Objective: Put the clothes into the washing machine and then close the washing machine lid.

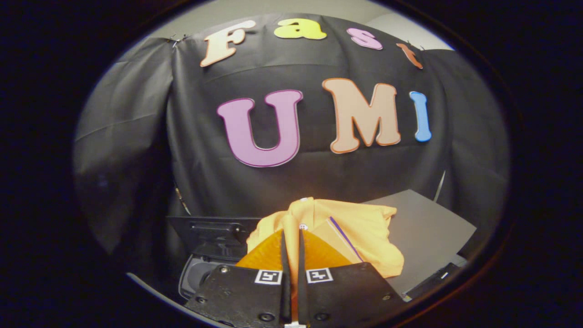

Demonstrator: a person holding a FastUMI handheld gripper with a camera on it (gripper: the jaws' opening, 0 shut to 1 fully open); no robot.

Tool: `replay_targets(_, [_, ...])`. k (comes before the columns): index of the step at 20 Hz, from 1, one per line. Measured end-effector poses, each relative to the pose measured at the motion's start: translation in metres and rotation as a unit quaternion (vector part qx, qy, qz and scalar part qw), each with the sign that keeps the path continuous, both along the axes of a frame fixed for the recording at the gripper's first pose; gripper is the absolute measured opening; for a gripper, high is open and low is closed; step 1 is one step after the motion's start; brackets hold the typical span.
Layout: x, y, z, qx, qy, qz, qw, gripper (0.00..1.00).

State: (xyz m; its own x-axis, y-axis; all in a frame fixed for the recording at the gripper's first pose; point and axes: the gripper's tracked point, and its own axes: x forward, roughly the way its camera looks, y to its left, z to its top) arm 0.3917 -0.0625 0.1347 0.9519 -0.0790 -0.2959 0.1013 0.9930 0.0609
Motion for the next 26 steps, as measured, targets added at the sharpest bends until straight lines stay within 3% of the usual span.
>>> replay_targets(12, [0.05, 0.165, -0.058, 0.015, 0.025, 0.101, 0.994, 0.05])
replay_targets(22, [0.069, 0.213, -0.127, 0.024, 0.057, 0.12, 0.991, 0.05])
replay_targets(26, [0.075, 0.22, -0.167, 0.057, 0.085, 0.111, 0.988, 0.06])
